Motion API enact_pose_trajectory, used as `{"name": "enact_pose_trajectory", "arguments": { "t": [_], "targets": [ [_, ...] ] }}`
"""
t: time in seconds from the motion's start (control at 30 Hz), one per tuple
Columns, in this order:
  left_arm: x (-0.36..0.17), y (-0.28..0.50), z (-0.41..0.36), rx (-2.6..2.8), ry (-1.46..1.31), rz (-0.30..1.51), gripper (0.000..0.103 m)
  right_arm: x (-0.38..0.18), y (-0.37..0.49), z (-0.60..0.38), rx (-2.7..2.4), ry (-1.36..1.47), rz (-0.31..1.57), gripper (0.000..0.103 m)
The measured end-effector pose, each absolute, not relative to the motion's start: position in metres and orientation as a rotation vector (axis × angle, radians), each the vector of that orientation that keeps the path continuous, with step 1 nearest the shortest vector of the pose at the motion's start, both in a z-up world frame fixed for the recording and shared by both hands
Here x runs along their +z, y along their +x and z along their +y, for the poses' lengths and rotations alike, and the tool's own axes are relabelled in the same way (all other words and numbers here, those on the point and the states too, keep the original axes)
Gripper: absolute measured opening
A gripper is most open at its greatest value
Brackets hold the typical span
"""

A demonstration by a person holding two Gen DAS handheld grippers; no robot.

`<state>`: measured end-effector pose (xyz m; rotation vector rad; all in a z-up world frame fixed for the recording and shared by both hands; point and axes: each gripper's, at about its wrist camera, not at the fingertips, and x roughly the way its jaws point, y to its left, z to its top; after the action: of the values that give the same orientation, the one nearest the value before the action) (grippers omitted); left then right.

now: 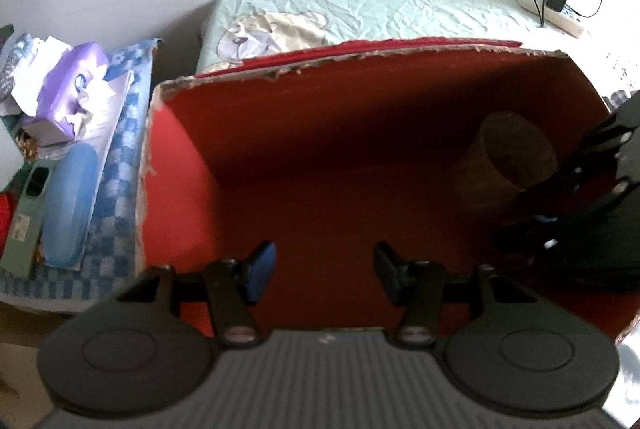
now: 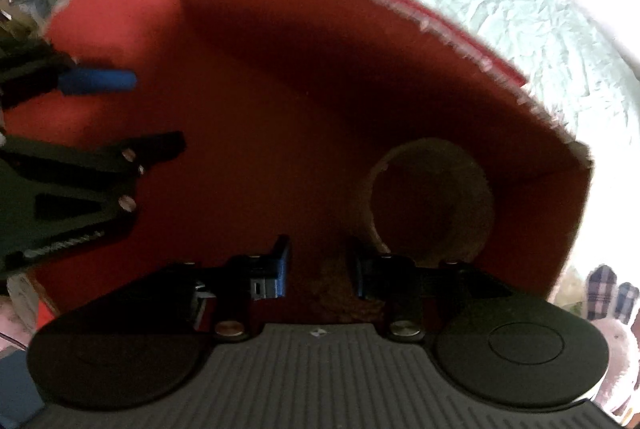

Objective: Organize objects
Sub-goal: 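Open the right gripper to release the pine cone and withdraw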

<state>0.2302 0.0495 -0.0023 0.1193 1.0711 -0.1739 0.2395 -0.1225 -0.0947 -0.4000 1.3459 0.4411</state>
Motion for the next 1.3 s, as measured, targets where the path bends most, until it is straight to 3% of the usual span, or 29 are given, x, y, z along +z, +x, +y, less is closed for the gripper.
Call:
{"name": "enact_pose_trajectory", "arguments": {
  "t": [0.43, 1.03, 1.13, 1.3],
  "targets": [
    [0.000, 0.229, 0.019, -0.191, 0.200, 1.042, 0.059, -0.132, 0.223, -0.138, 0.407, -0.487, 1.371, 0.030],
    [0.015, 0.210, 0.010, -0.148, 0.214, 1.005, 0.059, -0.141, 0.183, -0.164, 0.300, -0.262, 1.047, 0.033],
    [0.021, 0.201, 0.005, -0.138, 0.225, 0.989, 0.059, -0.106, 0.203, -0.137, 0.291, -0.225, 1.004, 0.040],
    [0.030, 0.187, 0.000, -0.109, 0.227, 0.976, 0.062, -0.046, 0.158, -0.132, 0.269, -0.180, 0.935, 0.041]
  ]
}}
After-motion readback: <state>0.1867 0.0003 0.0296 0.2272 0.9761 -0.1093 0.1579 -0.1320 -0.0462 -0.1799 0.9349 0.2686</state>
